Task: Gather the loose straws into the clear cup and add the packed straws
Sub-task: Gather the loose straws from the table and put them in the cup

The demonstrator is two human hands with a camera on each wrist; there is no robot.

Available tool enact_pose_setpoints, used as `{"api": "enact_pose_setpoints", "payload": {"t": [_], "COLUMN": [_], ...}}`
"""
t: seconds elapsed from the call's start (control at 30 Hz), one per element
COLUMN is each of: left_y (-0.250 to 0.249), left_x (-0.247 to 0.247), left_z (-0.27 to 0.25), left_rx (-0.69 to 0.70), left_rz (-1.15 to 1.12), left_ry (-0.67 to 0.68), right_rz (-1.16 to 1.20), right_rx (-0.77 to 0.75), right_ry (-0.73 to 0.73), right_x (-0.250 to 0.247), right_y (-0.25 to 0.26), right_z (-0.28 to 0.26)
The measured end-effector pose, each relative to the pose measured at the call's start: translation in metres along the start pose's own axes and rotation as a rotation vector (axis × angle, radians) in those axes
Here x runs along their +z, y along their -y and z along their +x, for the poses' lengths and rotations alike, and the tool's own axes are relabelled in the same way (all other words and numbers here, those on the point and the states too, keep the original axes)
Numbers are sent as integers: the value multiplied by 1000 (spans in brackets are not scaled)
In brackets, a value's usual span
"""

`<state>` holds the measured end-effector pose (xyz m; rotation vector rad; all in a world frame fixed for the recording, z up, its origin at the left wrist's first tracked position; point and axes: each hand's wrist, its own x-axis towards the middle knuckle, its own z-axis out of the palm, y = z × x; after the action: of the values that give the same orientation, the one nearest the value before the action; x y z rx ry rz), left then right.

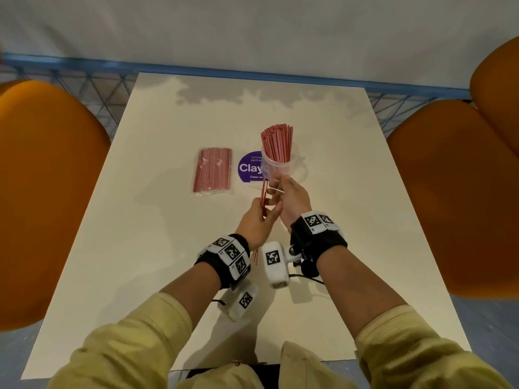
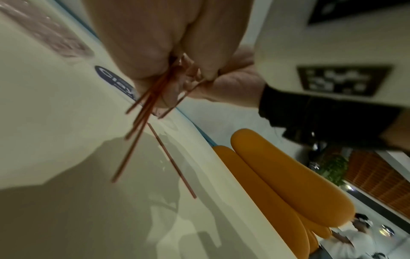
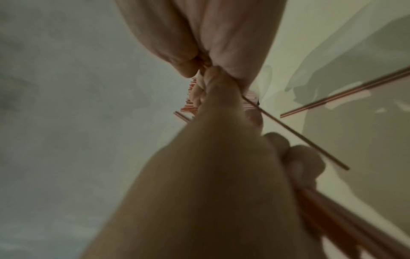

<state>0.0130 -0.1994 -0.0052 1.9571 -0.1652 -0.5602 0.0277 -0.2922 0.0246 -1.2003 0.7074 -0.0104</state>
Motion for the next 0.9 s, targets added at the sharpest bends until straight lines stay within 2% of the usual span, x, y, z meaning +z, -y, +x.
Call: {"api": "enact_pose_setpoints", "payload": {"t": [0.13, 0.27, 0.3, 0.33, 0.43, 0.5, 0.53, 0.7, 0.9], "left_y": [0, 2, 2, 3, 10, 11, 11, 8, 11], "left_x": [2, -2, -3, -5, -7, -10, -11, -15, -16], "left_z": [-2, 5, 5, 5, 11, 15, 17, 17, 14], "left_rx": [-1, 19, 14, 2, -51, -82, -94, -142, -165], "left_rz": [187, 192, 170, 133, -23, -165, -235, -467, -484], "left_ry": [140, 181, 179, 161, 24, -48, -69, -159, -200], "right_rz": [23, -50, -132, -300, -1028, -1354, -1443, -1509, -1566], "right_rx": [-2, 56, 49, 14, -131, -146, -135, -24, -111], "right_ry": [5, 0, -19, -36, -94, -90, -76, -29, -33], "right_x": [-8, -4, -6, -9, -27, -39, -42, -38, -36], "right_y": [-11, -13, -15, -18, -34, -47, -51, -52, -56], "right_z": [3, 13, 16, 19, 21, 19, 19, 21, 6]}}
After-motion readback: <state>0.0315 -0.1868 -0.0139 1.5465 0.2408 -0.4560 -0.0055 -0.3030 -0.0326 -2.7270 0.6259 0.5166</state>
